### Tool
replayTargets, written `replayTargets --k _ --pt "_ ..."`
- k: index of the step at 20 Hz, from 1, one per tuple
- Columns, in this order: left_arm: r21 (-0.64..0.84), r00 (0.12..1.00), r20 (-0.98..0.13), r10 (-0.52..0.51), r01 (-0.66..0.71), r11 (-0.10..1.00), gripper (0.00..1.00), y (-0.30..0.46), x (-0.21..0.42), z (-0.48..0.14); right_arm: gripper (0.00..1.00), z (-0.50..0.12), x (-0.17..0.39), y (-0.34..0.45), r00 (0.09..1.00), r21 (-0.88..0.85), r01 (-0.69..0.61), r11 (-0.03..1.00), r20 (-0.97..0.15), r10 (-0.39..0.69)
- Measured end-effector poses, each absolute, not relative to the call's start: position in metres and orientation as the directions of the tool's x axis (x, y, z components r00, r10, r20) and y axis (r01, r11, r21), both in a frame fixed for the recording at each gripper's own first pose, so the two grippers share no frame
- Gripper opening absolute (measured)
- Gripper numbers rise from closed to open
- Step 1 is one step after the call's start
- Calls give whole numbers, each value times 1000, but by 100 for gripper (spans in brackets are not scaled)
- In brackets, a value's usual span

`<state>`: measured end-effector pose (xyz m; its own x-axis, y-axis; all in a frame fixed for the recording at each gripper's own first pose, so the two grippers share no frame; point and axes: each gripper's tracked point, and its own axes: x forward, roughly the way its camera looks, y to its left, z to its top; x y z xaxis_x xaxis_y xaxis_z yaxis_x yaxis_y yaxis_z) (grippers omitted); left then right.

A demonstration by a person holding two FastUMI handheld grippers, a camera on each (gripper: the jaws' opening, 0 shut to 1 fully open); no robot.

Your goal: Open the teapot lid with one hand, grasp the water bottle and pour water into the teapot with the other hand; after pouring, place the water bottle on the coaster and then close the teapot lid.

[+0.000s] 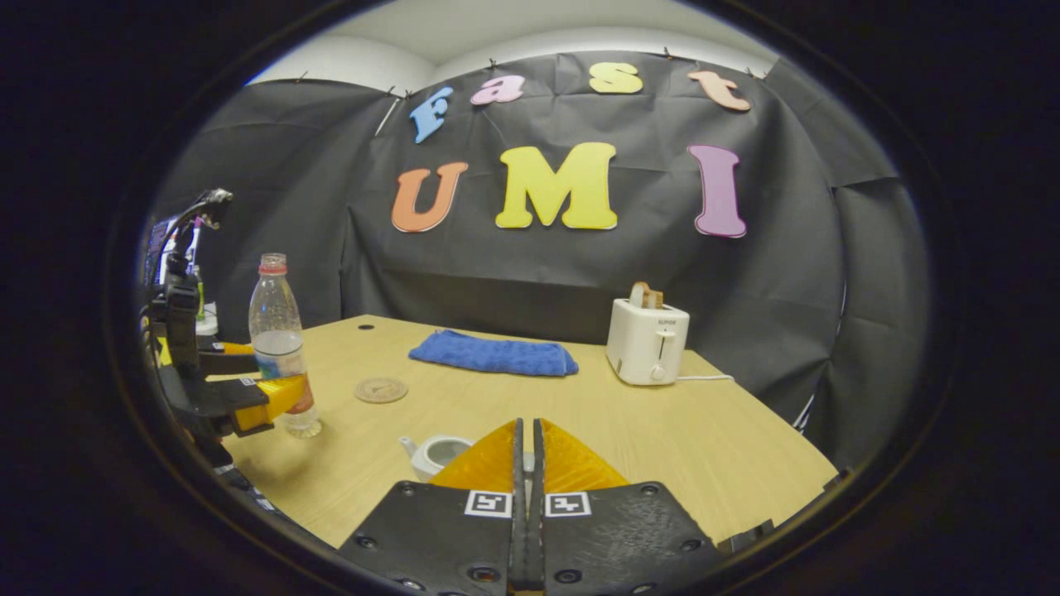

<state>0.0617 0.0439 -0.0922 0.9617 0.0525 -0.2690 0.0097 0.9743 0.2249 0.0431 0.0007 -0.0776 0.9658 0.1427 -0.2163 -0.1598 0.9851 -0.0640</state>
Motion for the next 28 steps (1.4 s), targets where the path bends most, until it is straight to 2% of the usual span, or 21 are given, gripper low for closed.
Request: replayTargets --k 3,9,14,16,22,28 --pt "399 969 -229 89 10 917 77 52 62 -79 0 -73 42 -8 968 -59 -158 986 -205 143" --pt "666 962 -235 139 55 744 76 60 68 -80 0 -75 38 -27 969 -44 -150 988 -203 138" --pt "865 967 -201 157 100 492 76 57 72 -79 0 -77 35 -43 971 -32 -136 990 -202 127" --pt "902 968 -196 158 114 417 75 51 76 -83 0 -79 35 -48 972 -25 -131 991 -202 123" --pt "933 957 -251 143 200 300 75 31 80 -84 0 -85 32 -61 971 -19 -123 992 -211 116" --pt "965 960 -256 117 245 98 76 8 70 -74 0 -87 31 -72 972 -15 -117 993 -208 111"
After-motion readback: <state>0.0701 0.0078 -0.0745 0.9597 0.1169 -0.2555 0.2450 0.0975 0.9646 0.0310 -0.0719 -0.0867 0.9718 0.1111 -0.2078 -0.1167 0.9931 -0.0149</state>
